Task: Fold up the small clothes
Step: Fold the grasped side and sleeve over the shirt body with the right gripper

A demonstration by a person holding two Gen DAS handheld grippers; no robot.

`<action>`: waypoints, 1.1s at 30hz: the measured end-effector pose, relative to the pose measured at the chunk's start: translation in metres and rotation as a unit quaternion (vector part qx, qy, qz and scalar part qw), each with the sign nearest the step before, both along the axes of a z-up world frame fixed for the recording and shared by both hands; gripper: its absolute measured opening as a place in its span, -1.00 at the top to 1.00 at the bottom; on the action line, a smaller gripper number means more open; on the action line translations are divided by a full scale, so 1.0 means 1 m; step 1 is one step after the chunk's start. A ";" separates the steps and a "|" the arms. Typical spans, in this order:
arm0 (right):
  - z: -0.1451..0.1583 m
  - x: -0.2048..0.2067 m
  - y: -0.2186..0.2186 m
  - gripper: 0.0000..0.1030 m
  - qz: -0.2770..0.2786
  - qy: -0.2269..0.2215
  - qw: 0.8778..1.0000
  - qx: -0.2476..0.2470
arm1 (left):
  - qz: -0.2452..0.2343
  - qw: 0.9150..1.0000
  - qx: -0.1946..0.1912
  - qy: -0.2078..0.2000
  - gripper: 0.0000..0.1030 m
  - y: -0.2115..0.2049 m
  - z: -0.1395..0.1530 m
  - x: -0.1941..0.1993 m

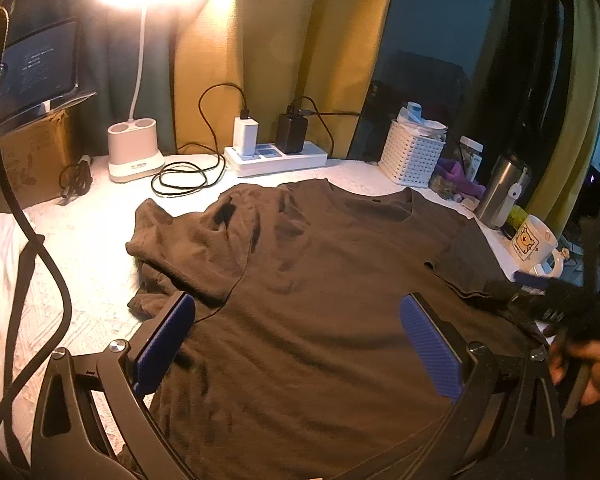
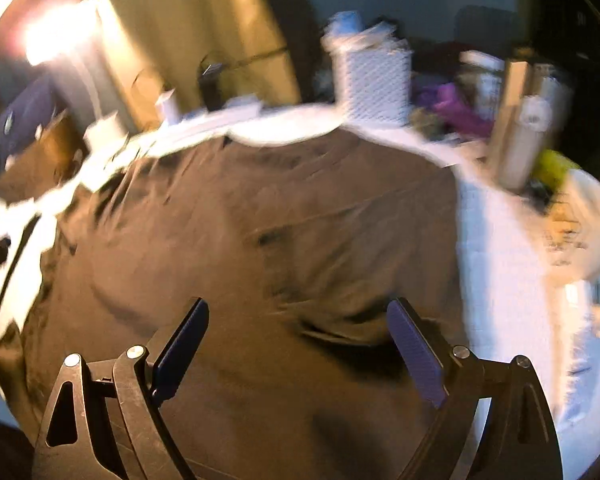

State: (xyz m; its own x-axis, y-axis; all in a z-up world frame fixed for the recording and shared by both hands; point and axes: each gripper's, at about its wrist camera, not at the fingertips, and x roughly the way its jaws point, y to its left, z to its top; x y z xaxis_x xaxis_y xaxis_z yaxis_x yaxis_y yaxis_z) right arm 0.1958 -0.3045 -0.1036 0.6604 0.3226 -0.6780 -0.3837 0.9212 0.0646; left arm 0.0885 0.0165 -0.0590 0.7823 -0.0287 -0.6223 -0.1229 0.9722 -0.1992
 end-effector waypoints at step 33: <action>-0.035 0.000 0.017 -0.70 0.042 0.086 0.995 0.010 | 0.050 0.998 0.008 0.022 -0.97 0.037 -0.008 -0.017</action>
State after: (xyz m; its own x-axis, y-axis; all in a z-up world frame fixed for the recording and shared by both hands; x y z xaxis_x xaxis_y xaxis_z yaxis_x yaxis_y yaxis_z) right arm 0.1961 -0.2872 -0.1387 0.5048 0.3860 -0.7721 -0.4413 0.8841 0.1535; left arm 0.0716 0.0536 -0.0671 0.7525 0.0584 -0.6560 -0.2275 0.9578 -0.1757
